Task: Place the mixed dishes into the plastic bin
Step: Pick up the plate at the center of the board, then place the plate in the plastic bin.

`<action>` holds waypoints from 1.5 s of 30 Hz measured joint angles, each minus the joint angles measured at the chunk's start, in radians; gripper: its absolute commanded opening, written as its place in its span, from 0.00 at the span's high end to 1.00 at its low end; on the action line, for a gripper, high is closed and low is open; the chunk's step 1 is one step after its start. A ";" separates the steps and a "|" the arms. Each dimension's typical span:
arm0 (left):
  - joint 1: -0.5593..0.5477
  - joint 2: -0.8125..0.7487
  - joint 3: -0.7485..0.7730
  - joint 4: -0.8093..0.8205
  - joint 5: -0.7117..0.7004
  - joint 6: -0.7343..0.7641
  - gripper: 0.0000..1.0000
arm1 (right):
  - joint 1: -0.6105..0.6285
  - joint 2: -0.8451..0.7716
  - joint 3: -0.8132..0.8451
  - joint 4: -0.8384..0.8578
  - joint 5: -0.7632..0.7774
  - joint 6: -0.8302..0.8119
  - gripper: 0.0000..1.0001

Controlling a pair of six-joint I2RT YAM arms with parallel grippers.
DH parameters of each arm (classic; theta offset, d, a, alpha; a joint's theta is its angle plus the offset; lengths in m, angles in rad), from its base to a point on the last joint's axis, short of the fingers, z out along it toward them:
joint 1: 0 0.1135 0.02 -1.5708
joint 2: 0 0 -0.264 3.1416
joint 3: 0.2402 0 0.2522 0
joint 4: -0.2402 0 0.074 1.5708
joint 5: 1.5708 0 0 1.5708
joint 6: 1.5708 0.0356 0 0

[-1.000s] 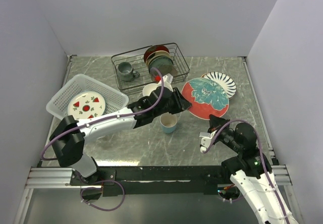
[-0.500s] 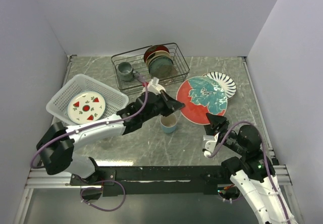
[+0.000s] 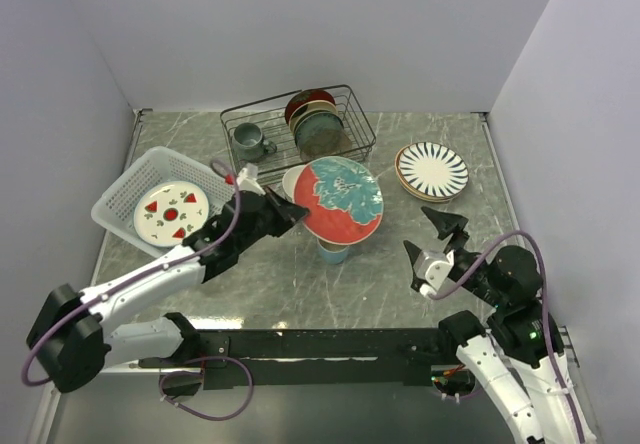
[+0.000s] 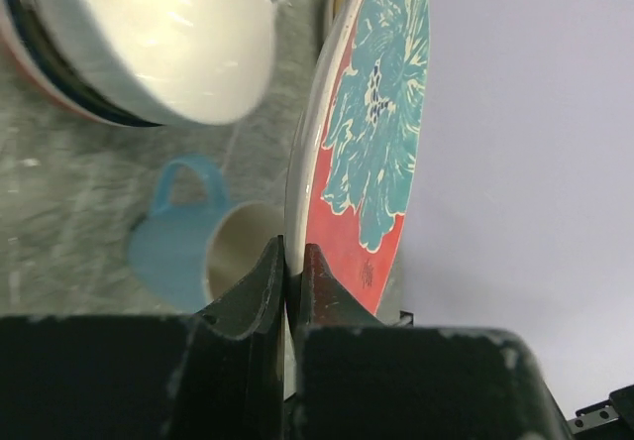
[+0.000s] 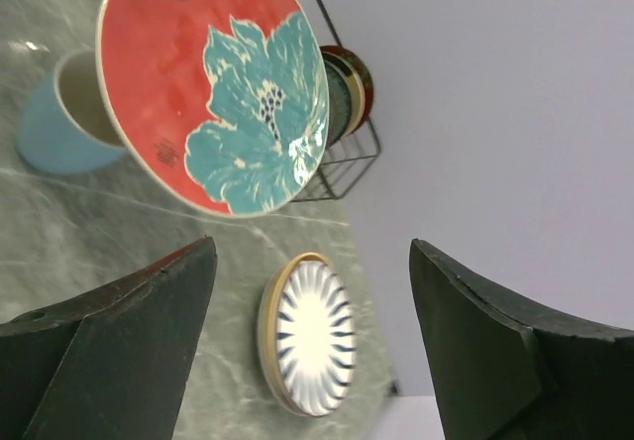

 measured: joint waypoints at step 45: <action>0.953 -0.417 -0.033 -0.407 0.343 0.201 0.99 | -0.454 0.547 0.051 0.063 -0.391 0.781 0.00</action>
